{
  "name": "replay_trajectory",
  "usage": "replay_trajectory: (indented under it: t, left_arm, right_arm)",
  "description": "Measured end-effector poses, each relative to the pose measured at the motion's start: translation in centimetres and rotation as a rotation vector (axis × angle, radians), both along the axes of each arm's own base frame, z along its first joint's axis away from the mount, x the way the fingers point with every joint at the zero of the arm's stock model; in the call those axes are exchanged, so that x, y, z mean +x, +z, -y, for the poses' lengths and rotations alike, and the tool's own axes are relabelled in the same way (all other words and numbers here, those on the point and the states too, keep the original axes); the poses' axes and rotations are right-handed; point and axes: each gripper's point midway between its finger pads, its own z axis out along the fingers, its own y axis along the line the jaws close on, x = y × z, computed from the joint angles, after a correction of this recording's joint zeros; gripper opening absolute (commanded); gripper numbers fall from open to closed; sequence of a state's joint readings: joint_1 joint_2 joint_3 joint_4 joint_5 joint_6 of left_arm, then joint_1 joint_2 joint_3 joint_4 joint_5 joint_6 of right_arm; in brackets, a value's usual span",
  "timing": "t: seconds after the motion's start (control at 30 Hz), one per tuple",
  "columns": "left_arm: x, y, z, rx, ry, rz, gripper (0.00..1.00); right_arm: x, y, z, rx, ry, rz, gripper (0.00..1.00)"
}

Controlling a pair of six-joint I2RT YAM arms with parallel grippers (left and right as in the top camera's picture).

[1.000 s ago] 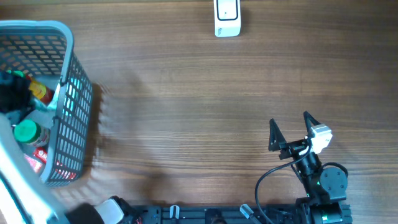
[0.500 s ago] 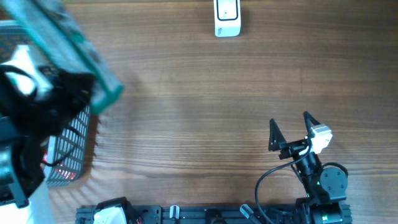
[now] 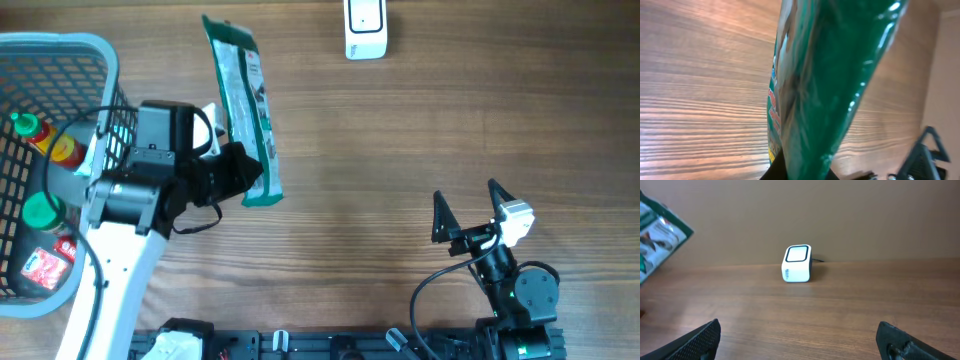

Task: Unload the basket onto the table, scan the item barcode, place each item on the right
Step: 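Lift the green packet out and lay it on the table center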

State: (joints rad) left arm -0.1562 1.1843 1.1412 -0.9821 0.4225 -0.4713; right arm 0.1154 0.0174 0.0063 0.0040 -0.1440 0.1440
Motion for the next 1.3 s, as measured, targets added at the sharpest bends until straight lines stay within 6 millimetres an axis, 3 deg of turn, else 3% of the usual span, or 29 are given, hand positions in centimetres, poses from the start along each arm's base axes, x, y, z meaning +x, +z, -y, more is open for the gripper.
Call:
replay_trajectory:
  t: [0.13,0.37,0.57,0.9,1.17,1.3]
  left_arm:
    - [0.5,-2.3,-0.7,0.051,0.023,-0.055,0.04]
    - [2.4,-4.6,-0.4,0.079,0.022,-0.088,0.04]
    - [2.4,-7.4,3.5,0.098,-0.082,-0.143,0.04]
    - [2.5,-9.8,11.5,-0.021,-0.215,-0.167,0.04]
    - [3.0,-11.0,13.5,-0.056,-0.224,-0.171,0.04]
    - [3.2,-12.6,13.7,-0.076,-0.225,-0.137,0.16]
  right_arm:
    - [0.0,0.0,0.0,0.0,0.0,0.0,1.0]
    - [0.0,0.0,0.0,0.0,0.0,0.0,1.0]
    - [0.0,0.0,0.0,0.0,0.0,0.0,1.0]
    - [0.0,0.0,0.0,0.0,0.0,0.0,1.0]
    - [0.0,0.0,0.0,0.0,0.0,0.0,1.0]
    - [0.0,0.0,0.0,0.0,0.0,0.0,1.0]
